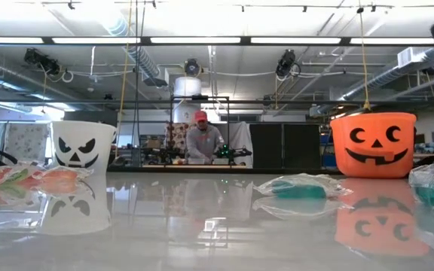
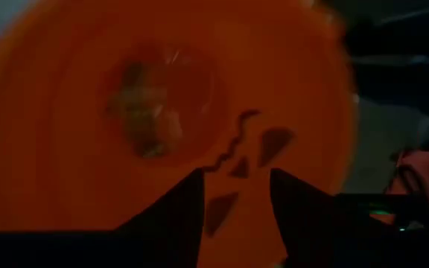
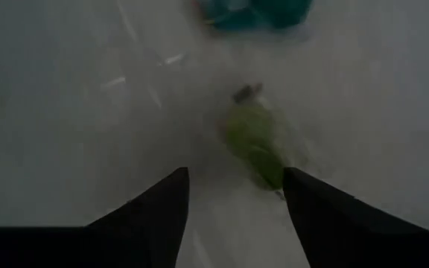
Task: Sort candy by brand, put in halloween buckets
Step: Put the green gummy into the bottom orange bucket
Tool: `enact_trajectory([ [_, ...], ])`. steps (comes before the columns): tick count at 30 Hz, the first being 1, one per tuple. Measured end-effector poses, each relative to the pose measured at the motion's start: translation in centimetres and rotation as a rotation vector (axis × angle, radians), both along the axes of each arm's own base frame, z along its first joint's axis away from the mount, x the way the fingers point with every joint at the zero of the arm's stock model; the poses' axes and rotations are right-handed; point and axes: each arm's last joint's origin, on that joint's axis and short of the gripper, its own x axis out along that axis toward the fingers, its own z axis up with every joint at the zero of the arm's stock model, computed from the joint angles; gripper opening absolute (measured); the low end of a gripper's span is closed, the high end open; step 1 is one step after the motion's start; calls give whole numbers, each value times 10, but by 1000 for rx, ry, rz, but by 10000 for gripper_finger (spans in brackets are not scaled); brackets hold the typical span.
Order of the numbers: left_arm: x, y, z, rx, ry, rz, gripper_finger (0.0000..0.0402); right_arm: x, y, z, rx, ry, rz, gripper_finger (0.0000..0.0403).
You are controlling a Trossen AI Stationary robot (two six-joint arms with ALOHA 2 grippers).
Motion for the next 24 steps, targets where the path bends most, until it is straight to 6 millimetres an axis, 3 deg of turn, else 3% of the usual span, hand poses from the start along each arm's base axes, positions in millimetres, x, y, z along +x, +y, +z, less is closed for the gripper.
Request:
enact_trajectory([
  [4,3,-2,18,-3,-65,13,156,-5,-4,-10,-1,-17,-49,186],
  [11,10,-5,41,15,-271,47,156,1,-1,-9,16,-78,-61,24],
  [19,26,-9,56,93,-629,-9,156,45,6,25,92,-320,-57,10],
  [24,43,-6,54,119,-722,-36,156,82,-1,50,177,-514,-22,5],
])
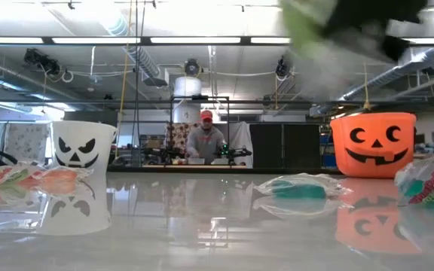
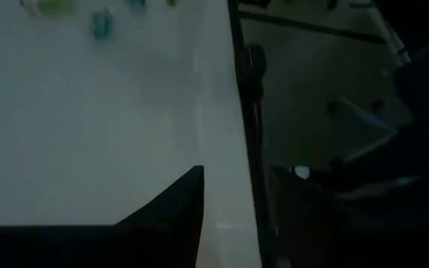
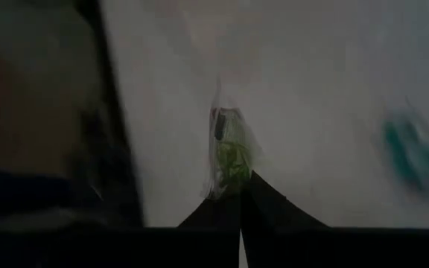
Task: Sort candy by brand, put in halloween buckets
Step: Put the green gummy into the bottom orange bucket
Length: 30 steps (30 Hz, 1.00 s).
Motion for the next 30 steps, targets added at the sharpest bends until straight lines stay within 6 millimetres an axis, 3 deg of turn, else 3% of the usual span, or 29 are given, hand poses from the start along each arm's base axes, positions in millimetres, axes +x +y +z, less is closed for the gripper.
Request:
enact_trajectory([
  [5,18,8,-3,36,-61,-4,156,30,-17,18,21,-183,-8,5],
  [10,34,16,2,54,-126,5,156,49,-34,26,31,-286,-22,5],
  [30,97,44,2,81,-286,93,156,76,-61,48,35,-533,-5,4],
])
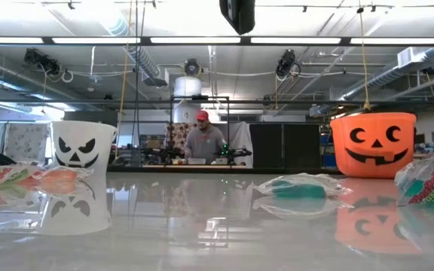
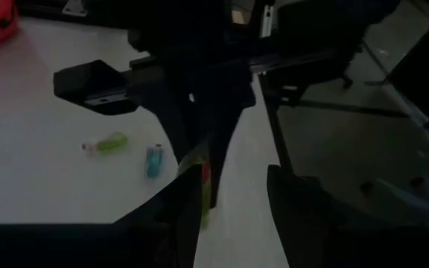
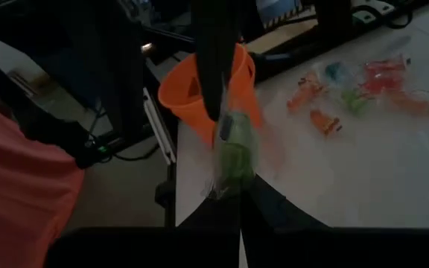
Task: Sort candy by brand, put in halloween buckets
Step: Put the green gummy into the bottom orange bucket
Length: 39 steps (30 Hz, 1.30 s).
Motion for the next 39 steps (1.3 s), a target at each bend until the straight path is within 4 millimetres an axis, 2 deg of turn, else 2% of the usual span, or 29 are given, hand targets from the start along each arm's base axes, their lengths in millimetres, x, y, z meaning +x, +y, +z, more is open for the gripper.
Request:
enact_trajectory([
  [5,9,4,-7,-13,23,40,152,0,0,0,-7,-3,4,4],
  [18,11,7,-8,-36,37,87,74,0,2,3,-4,-29,12,4],
  [22,11,7,-6,-39,24,70,68,1,3,6,4,-60,18,4],
  [26,9,5,2,-52,23,39,102,0,7,8,3,-84,22,4],
  [34,8,4,3,-73,29,44,211,-1,9,10,-11,-105,27,4],
  [37,8,4,2,-72,30,44,231,-1,9,10,-10,-109,28,4],
  [39,8,5,2,-66,35,49,227,0,9,10,-9,-113,26,4],
])
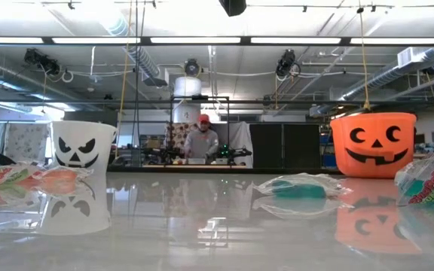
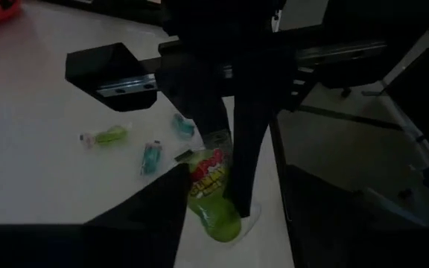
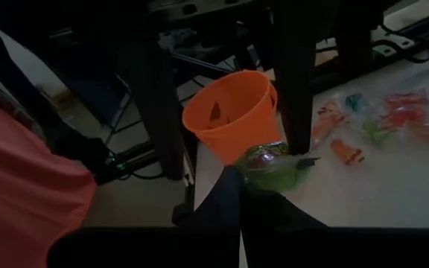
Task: Sort candy by brand, put in halloween buckets
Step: Put the green gummy into the bottom orange bucket
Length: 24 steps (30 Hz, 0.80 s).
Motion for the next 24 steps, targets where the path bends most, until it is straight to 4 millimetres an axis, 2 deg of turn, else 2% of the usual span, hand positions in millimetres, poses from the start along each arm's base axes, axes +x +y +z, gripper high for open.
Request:
enact_trajectory([
  [3,0,0,-1,7,5,5,192,0,0,1,1,-11,-9,4],
  [12,-1,0,-1,20,16,-38,16,0,0,1,-2,-10,-8,4],
  [19,-3,2,3,9,5,-43,4,0,0,1,19,-5,-7,8],
  [22,-12,8,8,16,20,-31,3,-1,-2,-1,34,49,-19,30],
  [24,-21,15,11,20,53,-10,3,-6,-3,-8,29,147,-23,54],
])
